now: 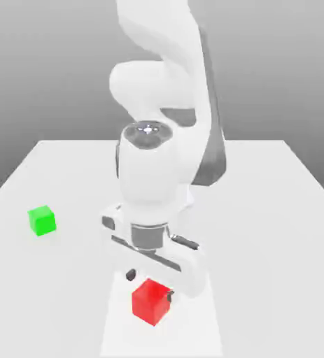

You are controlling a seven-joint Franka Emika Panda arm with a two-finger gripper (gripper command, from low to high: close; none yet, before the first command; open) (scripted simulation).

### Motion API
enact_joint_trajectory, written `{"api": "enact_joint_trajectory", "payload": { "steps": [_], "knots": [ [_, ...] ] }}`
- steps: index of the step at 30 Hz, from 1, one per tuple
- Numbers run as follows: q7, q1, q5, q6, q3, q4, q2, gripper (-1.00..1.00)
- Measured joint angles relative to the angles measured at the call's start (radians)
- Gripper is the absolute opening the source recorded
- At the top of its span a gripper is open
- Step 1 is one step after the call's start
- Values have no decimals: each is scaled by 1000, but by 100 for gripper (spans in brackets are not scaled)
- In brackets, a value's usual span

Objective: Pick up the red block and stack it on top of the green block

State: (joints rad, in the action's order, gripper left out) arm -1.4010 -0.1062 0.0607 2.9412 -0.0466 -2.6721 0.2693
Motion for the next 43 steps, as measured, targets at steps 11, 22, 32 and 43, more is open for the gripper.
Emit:
{"api": "enact_joint_trajectory", "payload": {
  "steps": [11,22,32,43],
  "knots": [
    [20,-12,-28,-98,-19,-18,-117,-100],
    [406,-369,87,-228,184,-140,-376,-100],
    [840,-653,222,-271,511,-265,-549,-100],
    [1077,-526,-79,-3,553,-268,-270,100]
  ]
}}
